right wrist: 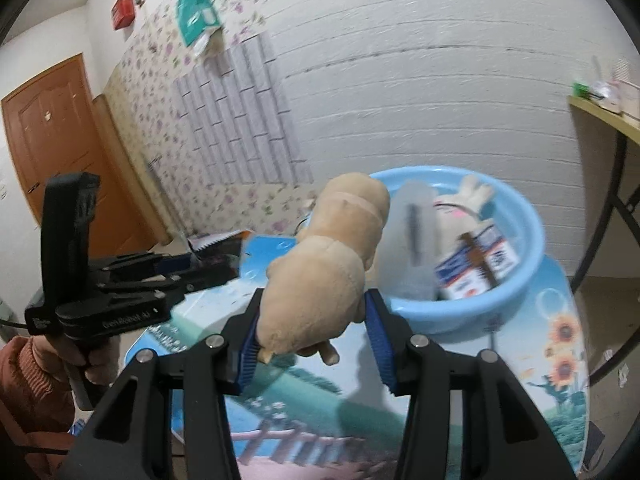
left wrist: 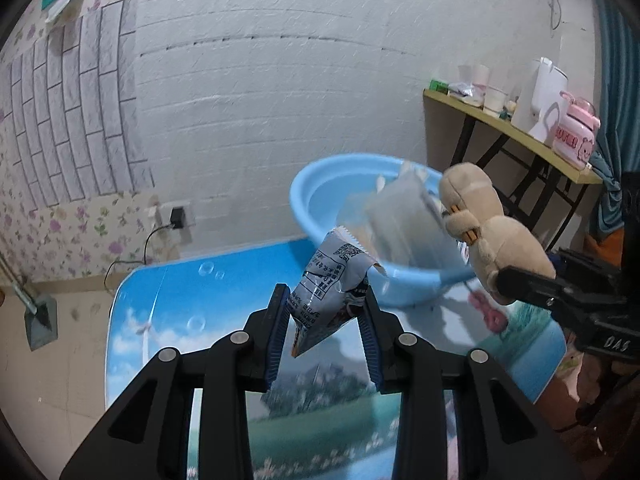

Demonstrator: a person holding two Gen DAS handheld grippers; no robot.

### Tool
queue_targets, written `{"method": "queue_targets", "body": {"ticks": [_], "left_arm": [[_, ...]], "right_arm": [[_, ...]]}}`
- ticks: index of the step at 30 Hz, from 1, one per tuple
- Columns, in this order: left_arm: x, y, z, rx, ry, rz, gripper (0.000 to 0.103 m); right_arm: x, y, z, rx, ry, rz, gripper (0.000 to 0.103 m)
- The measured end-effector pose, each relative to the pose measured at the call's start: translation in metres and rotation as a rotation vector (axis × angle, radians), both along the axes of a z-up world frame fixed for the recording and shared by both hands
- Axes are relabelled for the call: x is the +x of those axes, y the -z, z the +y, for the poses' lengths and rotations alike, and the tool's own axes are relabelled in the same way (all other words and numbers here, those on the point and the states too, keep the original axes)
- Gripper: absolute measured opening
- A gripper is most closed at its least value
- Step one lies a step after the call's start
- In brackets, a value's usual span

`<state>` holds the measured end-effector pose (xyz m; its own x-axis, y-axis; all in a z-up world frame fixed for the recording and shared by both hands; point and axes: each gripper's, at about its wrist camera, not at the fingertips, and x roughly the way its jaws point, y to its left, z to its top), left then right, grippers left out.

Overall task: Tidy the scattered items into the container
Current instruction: 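Carry the snack bag and plush dog over the basin and release both inside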

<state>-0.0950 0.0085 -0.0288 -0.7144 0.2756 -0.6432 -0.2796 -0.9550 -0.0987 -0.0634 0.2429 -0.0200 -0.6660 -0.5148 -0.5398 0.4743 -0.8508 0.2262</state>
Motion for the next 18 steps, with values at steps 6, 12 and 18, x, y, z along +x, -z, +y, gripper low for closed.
{"method": "queue_targets", "body": {"ticks": [6,12,18], "left_arm": [[-0.027,-0.007,0.018,0.003,0.002,0.010,0.033],[-0.057,-0.001,0.035,-0.010,0.004,-0.011,0.033],[-0.082,0.005,0.042,-0.014,0.000,-0.032,0.033]], "right_arm": [[-0.019,-0.006,0.024,0.012,0.080,0.030,0.047],[-0.036,-0.004,0.040,0.042,0.129,0.051,0.047],[-0.056,0.003,0.048,0.064,0.153,0.046,0.047]]}}
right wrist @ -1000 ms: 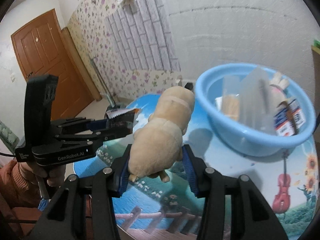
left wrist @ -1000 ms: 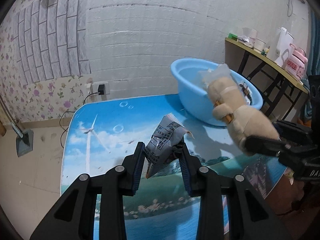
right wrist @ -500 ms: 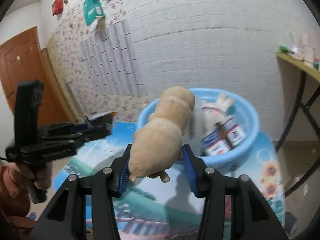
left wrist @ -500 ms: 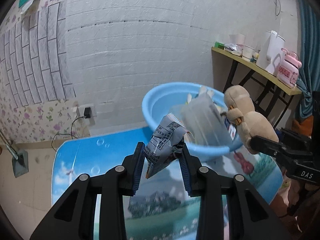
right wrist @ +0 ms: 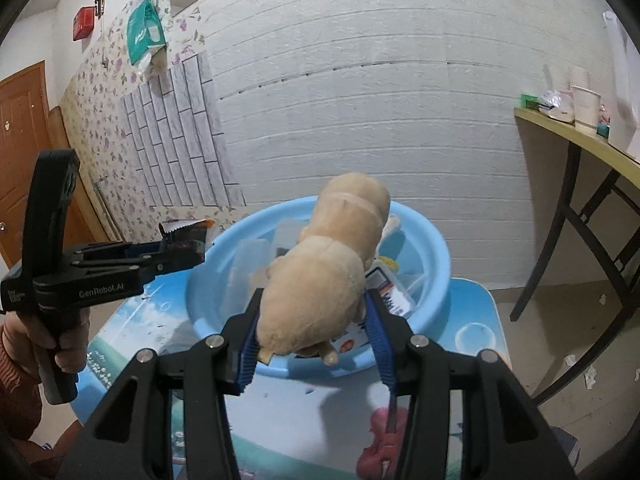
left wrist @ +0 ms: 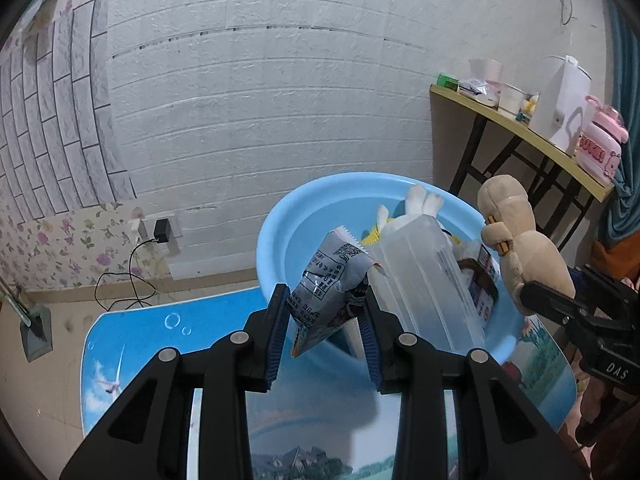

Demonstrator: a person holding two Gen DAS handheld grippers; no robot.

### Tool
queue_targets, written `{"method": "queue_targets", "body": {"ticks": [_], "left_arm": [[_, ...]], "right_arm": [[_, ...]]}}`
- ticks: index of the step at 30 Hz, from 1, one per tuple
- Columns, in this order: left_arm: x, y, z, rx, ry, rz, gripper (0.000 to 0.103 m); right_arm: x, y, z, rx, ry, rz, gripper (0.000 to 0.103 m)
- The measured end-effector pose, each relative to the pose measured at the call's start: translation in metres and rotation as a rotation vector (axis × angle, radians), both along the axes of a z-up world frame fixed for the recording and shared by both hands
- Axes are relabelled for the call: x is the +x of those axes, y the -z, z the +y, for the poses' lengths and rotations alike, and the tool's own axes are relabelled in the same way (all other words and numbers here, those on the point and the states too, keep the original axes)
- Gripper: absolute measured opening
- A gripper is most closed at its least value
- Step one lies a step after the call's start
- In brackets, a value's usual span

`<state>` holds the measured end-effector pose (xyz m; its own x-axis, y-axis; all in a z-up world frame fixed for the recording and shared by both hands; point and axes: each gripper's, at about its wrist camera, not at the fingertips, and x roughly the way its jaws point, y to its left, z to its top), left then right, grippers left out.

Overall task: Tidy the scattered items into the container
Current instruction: 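Carry the snack bag and plush dog over the basin and release both inside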

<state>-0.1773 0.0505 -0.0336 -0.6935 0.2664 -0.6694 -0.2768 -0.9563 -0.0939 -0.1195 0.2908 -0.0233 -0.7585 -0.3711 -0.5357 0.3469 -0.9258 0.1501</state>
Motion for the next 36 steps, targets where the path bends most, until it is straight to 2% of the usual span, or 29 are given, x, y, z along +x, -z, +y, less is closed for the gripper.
{"method": "queue_targets", "body": {"ticks": [5,8,10,12,14,18,22,26,30,36], "left_arm": [[-0.015,0.004,0.008,0.004,0.012,-0.019,0.033],[-0.017,0.007,0.012,0.004,0.024,-0.022,0.039],[-0.015,0.006,0.013,0.003,0.037,-0.012,0.045],[-0.013,0.004,0.015,-0.003,0.044,0.002,0.060],[-0.009,0.002,0.017,-0.015,0.050,0.017,0.064],[-0.003,-0.002,0.019,-0.023,0.061,0.031,0.068],[0.007,-0.005,0.017,-0.020,0.059,0.040,0.071],[0.015,-0.006,0.012,-0.023,0.051,0.041,0.072],[0.026,-0.009,0.009,-0.026,0.040,0.053,0.078],[0.040,-0.017,0.002,-0.017,0.025,0.063,0.079]], "right_arm": [[-0.012,0.005,0.001,0.003,0.001,-0.008,0.047],[-0.019,0.008,0.001,0.010,0.000,-0.018,0.047],[-0.022,0.010,0.000,0.012,-0.003,-0.026,0.047],[-0.025,0.013,-0.001,0.019,-0.003,-0.036,0.048],[-0.026,0.015,-0.002,0.026,-0.006,-0.041,0.051],[-0.024,0.016,-0.009,0.062,-0.007,-0.040,0.054],[-0.019,0.013,-0.013,0.077,-0.011,-0.028,0.065],[-0.014,0.010,-0.014,0.089,0.003,-0.033,0.065],[-0.007,0.007,-0.014,0.093,0.016,-0.033,0.065],[0.005,-0.001,-0.014,0.090,0.025,-0.028,0.066]]}}
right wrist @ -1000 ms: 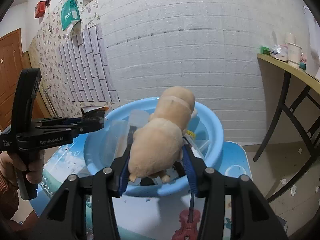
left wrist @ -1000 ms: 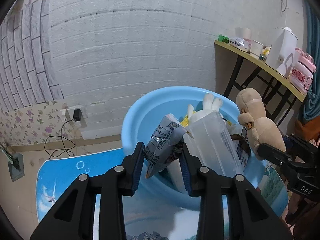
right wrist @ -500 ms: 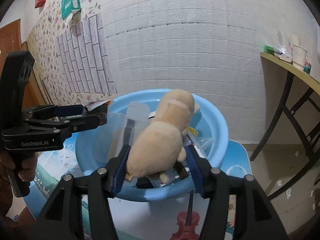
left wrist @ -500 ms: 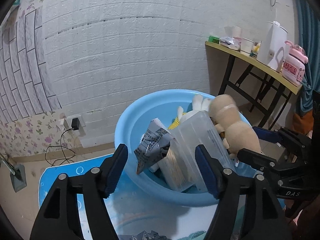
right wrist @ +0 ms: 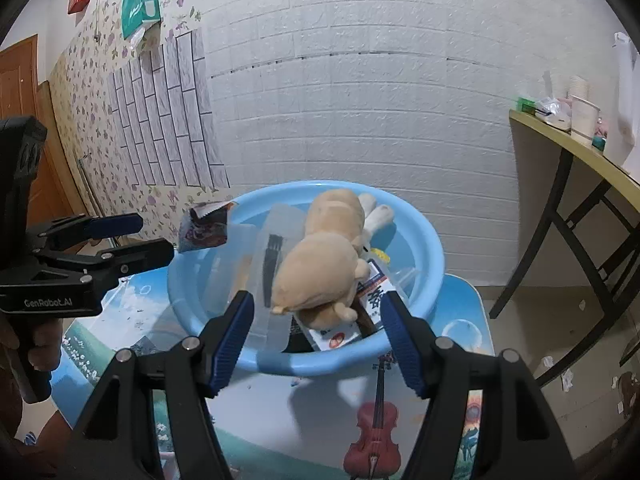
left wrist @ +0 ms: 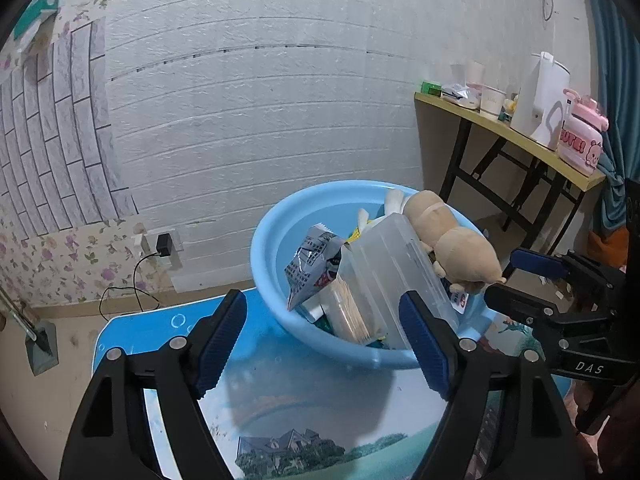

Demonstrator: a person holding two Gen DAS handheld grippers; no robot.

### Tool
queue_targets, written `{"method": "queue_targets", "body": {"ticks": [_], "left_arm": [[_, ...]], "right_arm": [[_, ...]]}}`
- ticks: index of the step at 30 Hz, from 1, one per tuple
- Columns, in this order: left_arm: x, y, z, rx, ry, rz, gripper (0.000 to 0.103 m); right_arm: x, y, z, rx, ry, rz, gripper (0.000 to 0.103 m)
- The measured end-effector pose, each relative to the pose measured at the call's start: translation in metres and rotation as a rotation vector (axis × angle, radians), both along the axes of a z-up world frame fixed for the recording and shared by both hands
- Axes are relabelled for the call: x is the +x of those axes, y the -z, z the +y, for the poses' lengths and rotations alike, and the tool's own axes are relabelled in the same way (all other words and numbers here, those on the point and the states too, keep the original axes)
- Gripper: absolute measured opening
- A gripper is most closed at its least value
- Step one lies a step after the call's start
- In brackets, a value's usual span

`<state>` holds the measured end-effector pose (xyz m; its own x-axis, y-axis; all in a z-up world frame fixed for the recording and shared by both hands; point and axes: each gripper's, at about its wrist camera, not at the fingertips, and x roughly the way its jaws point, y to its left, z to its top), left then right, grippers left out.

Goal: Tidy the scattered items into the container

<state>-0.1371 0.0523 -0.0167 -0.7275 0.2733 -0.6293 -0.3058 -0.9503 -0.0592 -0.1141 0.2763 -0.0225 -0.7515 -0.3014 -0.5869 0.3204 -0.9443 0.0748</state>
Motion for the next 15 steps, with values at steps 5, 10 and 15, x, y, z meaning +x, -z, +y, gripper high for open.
{"method": "queue_targets", "body": {"ticks": [5,10,15], "left_arm": [[0.012,-0.005,-0.004,-0.013,-0.028,0.006,0.089],[0.023,-0.006,-0.008,-0.019,-0.058,-0.012,0.091],[0.032,-0.003,-0.014,-0.034,-0.102,-0.036,0.094]], "right_arm": [[0.012,-0.008,-0.002,-0.002,-0.001,0.008,0.066],[0.019,-0.011,-0.004,-0.005,0.014,-0.009,0.066],[0.023,-0.011,-0.005,-0.027,0.026,-0.053,0.066]]}}
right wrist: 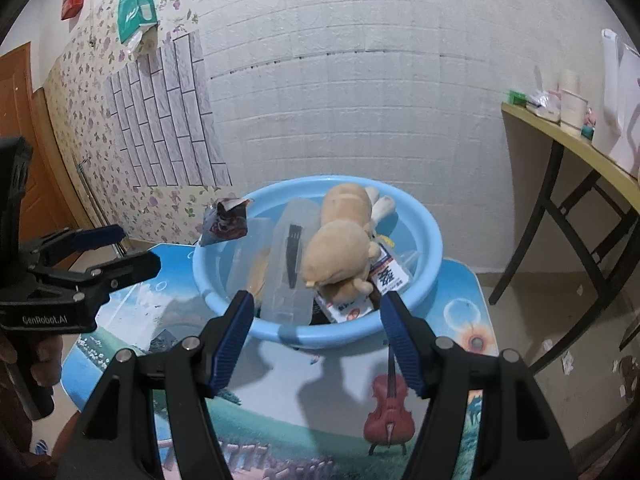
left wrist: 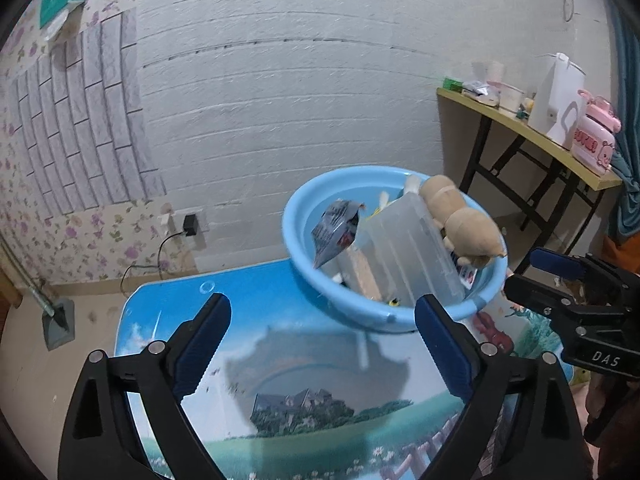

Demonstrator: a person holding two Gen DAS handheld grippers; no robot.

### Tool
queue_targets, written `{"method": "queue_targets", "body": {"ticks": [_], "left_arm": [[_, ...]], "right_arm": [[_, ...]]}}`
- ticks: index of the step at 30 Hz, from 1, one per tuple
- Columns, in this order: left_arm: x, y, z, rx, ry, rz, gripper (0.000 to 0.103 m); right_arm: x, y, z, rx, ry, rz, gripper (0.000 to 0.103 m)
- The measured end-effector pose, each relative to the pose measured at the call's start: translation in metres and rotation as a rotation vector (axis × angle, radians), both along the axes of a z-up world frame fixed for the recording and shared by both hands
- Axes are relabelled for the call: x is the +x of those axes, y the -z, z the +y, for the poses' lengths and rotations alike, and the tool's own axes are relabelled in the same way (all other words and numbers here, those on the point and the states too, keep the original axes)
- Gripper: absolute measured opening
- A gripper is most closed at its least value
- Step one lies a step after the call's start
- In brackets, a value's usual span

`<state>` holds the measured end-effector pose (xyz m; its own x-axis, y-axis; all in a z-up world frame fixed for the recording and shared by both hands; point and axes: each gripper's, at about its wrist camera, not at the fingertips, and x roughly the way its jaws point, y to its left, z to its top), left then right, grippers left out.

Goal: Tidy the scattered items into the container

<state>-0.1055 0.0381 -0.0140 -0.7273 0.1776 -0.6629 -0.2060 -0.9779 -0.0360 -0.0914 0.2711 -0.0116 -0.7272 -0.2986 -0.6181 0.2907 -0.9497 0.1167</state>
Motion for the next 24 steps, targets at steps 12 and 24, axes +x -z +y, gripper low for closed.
{"method": "queue_targets", "body": {"ticks": [12,24], "left_arm": [[0.016,0.008,-0.010,-0.036,-0.052,-0.064,0.094],[0.012,0.022,-0.018,-0.036,-0.089,-0.116,0.094]], "right_arm": [[0.013,-0.005,-0.009,-0.016,-0.005,-0.018,0.077],[0.010,-0.008,-0.019,-0.001,0.020,-0.054,0.077]]}}
